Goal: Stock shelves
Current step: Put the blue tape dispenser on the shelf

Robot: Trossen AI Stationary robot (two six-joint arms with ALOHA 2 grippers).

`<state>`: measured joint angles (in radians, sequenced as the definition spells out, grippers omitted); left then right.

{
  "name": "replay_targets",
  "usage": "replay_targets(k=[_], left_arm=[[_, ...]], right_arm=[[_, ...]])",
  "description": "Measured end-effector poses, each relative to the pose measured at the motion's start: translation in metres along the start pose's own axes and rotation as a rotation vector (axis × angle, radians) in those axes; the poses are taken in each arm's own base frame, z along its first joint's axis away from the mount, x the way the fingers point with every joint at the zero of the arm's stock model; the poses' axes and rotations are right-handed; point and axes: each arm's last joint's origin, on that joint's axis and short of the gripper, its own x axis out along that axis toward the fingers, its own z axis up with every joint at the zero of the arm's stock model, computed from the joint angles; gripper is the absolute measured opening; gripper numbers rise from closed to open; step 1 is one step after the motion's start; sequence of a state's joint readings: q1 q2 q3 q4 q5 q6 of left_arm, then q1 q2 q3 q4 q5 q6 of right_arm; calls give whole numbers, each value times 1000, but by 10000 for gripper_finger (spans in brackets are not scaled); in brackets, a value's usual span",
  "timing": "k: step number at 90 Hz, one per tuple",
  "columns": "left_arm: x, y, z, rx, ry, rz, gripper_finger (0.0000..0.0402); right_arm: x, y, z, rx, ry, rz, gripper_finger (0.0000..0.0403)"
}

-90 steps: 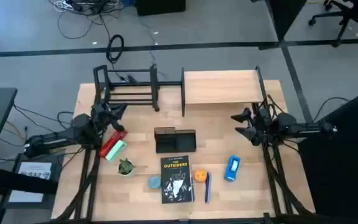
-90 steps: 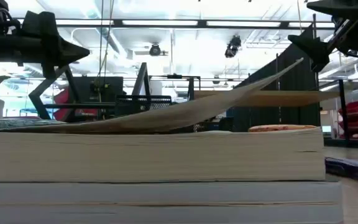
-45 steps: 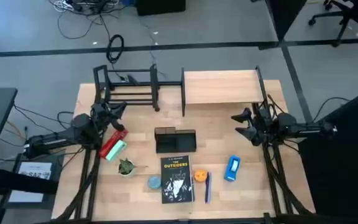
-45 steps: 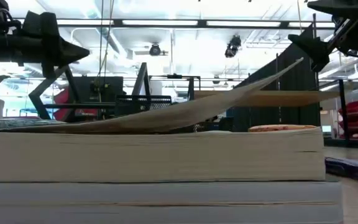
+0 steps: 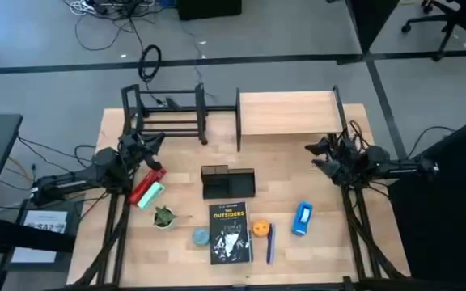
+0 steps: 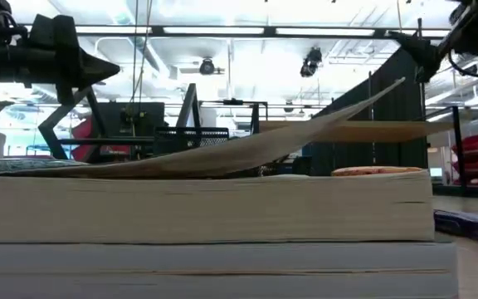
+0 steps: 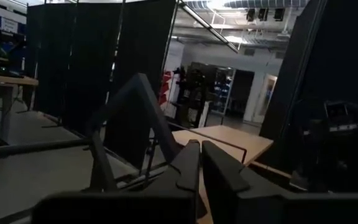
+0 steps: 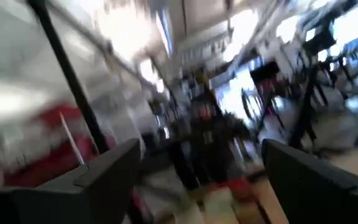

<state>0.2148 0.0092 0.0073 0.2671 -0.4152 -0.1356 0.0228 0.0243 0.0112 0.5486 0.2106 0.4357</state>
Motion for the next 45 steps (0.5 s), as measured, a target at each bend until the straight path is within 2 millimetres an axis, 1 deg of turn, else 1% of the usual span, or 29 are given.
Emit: replay_targets(k=[6, 12, 17, 23, 34, 45], left_arm=[[0, 0, 0, 0, 0, 0, 0], [0, 0, 0, 1, 0, 1, 0], [0, 0, 0, 0, 0, 0, 0], [0, 0, 0, 0, 0, 0, 0], [0, 0, 0, 0, 0, 0, 0], [0, 0, 0, 0, -1, 0, 0]], right_arm=[[3, 5, 16, -16, -80, -40, 307], [10, 19, 36, -62, -63, 35, 307], [21, 32, 52, -76, 15, 94, 307], [40, 44, 62, -60, 162, 81, 307], [90, 67, 61, -54, 465, -13, 307], [134, 89, 41, -69, 792, -154, 307]])
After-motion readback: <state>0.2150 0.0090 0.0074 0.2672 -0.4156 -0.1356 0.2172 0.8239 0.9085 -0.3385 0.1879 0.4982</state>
